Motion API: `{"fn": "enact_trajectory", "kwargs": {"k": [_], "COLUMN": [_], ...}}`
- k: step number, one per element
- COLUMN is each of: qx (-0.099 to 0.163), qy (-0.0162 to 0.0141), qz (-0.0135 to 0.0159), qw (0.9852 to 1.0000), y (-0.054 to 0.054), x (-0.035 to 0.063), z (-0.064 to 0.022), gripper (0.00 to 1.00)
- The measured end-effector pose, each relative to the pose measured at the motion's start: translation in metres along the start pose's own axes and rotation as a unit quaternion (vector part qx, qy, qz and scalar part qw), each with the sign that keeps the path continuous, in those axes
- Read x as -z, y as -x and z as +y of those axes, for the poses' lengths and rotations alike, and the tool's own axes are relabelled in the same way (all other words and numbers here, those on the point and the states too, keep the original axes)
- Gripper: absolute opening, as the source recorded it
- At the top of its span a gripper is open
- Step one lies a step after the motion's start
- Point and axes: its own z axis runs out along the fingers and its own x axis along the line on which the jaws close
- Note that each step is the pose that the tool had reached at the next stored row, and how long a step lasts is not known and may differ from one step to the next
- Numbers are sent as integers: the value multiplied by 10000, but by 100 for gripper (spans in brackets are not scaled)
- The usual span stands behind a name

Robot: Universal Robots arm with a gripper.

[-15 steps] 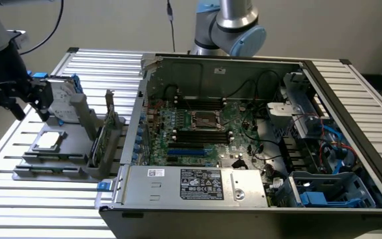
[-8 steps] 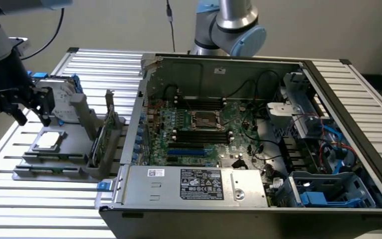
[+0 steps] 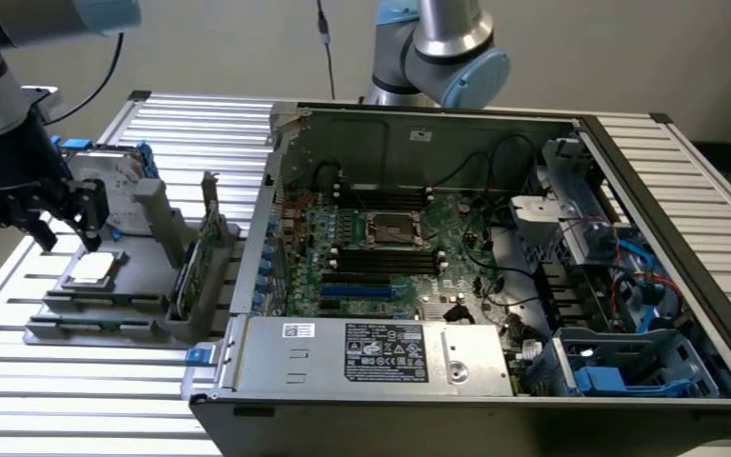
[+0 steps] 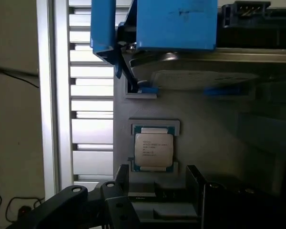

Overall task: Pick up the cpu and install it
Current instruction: 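Pick up the cpu and move it towards the insertion slot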

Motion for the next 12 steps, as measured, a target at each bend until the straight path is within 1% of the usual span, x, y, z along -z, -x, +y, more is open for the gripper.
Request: {"fn": "enact_trajectory", "kwargs": {"k": [6,12], "qx": [0,0], "qy": [8,16], "qz": [-22,-33], "qw": [10000,10000], "y": [0,-1], "x": [-110,-218], "z": [-10,-8], "gripper": [60,60]}}
